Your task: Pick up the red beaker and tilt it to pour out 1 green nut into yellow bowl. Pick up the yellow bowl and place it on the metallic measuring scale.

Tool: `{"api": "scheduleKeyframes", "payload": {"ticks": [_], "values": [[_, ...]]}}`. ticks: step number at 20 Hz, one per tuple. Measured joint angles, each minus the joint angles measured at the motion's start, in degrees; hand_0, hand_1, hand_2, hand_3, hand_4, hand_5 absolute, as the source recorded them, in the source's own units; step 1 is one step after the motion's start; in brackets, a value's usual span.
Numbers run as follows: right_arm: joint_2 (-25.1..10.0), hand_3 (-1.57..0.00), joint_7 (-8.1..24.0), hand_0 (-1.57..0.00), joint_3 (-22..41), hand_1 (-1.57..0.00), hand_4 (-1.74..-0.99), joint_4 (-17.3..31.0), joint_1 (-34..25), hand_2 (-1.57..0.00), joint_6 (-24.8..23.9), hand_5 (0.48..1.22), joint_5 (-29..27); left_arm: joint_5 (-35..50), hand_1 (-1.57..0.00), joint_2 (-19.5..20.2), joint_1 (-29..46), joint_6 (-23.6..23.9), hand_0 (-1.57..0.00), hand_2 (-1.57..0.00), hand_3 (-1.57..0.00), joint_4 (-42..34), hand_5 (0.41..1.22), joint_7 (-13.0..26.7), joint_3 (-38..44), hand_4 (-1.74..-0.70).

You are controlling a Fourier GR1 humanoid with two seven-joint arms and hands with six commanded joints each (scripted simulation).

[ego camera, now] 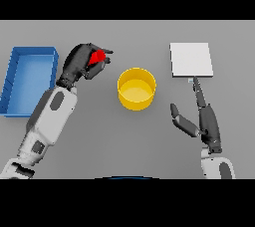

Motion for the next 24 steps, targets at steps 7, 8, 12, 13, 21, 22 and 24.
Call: {"api": "scheduleKeyframes", "payload": {"ticks": [7, 8, 12, 13, 21, 22, 24], "values": [[0.3, 0.0, 0.0, 0.0, 0.8, 0.0, -1.056, -0.7, -0.1, 0.0, 0.5, 0.692, 0.4, -12.0, -1.57, 4.2, -7.1, -6.1, -1.57, -1.57, -1.57, 0.2, 1.177, 5.9, -11.0, -1.74], [0.0, 0.0, 0.2, 0.0, 0.5, 0.0, -1.054, -0.7, -0.2, 0.0, 0.4, 0.691, 0.3, -13.8, -1.57, 4.9, -8.3, -7.9, -1.57, -1.57, -1.57, 0.5, 1.186, 5.9, -13.1, -1.74], [0.0, 0.0, 0.8, 0.0, 0.4, 0.0, -1.066, -0.1, -0.9, 0.0, 0.4, 0.684, 0.4, -21.6, -1.57, 6.3, -15.1, -14.8, -1.57, -1.57, -1.57, 4.2, 1.207, 6.5, -20.2, -1.65], [0.1, 0.0, -0.6, 0.0, 0.7, 0.0, -1.063, -0.3, 0.0, 0.0, 0.5, 0.681, 0.4, -23.3, -1.57, 6.3, -16.9, -17.0, -1.57, -1.57, -1.57, 5.1, 1.21, 6.1, -21.9, -1.61], [0.2, 0.0, 0.4, 0.0, 1.2, 0.0, -1.069, -0.4, -0.3, 0.0, 1.7, 0.689, 0.0, -34.8, -1.57, 4.8, -25.4, -24.3, -1.57, -1.57, -1.57, 12.2, 1.219, 4.2, -32.9, -1.71], [0.1, 0.0, 0.8, 0.0, 0.9, 0.0, -1.064, -0.3, -0.3, 0.0, 1.7, 0.69, -0.4, -36.0, -1.57, 5.3, -26.9, -25.0, -1.57, -1.57, -1.57, 12.7, 1.219, 3.4, -33.9, -1.71], [0.2, 0.0, 0.2, 0.0, 0.9, 0.0, -1.063, -0.4, -0.2, 0.0, 1.8, 0.697, -0.7, -38.6, -1.57, 4.6, -28.3, -25.2, -1.57, -1.57, -1.57, 15.3, 1.22, 3.0, -36.2, -1.72]]}}
